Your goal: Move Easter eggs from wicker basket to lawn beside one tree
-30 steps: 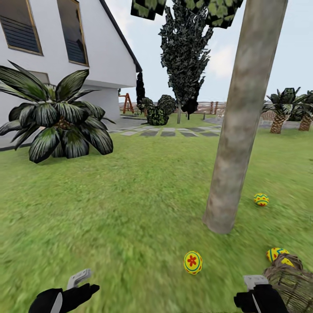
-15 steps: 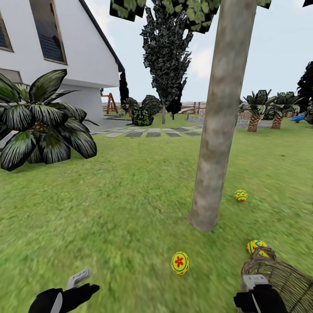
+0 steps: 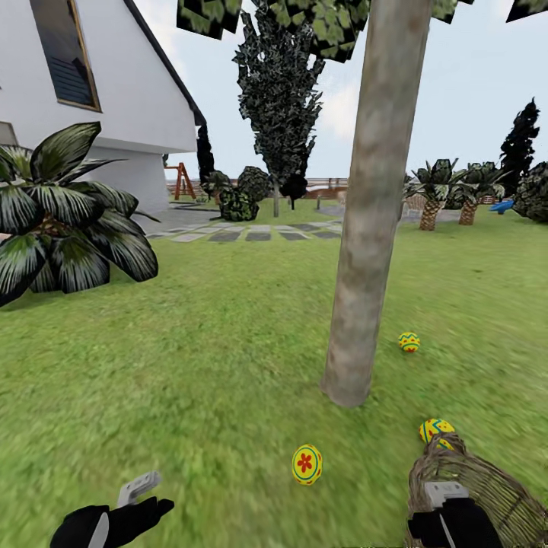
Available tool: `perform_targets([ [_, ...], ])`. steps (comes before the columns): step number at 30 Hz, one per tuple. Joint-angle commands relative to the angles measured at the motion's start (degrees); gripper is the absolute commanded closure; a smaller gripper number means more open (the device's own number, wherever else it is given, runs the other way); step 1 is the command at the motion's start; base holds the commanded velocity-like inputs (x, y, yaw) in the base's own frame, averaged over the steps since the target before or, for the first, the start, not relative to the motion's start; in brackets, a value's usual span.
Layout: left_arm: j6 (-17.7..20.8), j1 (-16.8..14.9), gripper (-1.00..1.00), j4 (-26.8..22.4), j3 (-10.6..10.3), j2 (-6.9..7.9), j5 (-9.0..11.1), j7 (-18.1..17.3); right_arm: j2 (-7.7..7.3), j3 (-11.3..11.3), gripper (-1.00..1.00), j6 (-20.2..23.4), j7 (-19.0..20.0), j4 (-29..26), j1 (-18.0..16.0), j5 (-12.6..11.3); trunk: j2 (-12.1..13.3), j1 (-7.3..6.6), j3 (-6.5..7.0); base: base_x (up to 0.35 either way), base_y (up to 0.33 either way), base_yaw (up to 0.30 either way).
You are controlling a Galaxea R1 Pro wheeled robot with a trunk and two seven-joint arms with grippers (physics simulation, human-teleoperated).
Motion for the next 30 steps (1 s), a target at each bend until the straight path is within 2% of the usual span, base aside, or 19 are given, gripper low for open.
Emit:
perform_targets([
  [1,0.45,-0.02,-1.0,-0.05,0.15,0.0,0.26,-0.11,0.02,-0.07,-1.0,0.2,0.55,-0.05,-0.06,0.61,0.39,-0.24,0.12,0.0,0.0,-0.271],
  [5,0.67,-0.02,-1.0,-0.04,0.13,0.01,0.26,-0.11,0.02,-0.06,-1.0,0.2,0.57,-0.07,-0.07,0.61,1.99,-1.11,0.83,0.0,0.0,-0.166],
  [14,0.76,-0.02,-1.0,-0.1,0.18,0.03,0.33,0.04,0.02,-0.05,-1.0,0.2,0.57,-0.04,-0.07,0.61,5.6,-3.09,2.44,-0.008,0.0,-0.01],
  [30,0.8,-0.02,-1.0,-0.1,0.23,0.01,0.35,0.07,0.02,-0.08,-1.0,0.2,0.57,-0.09,-0.08,0.49,12.02,-6.6,5.32,-0.299,0.0,0.0],
])
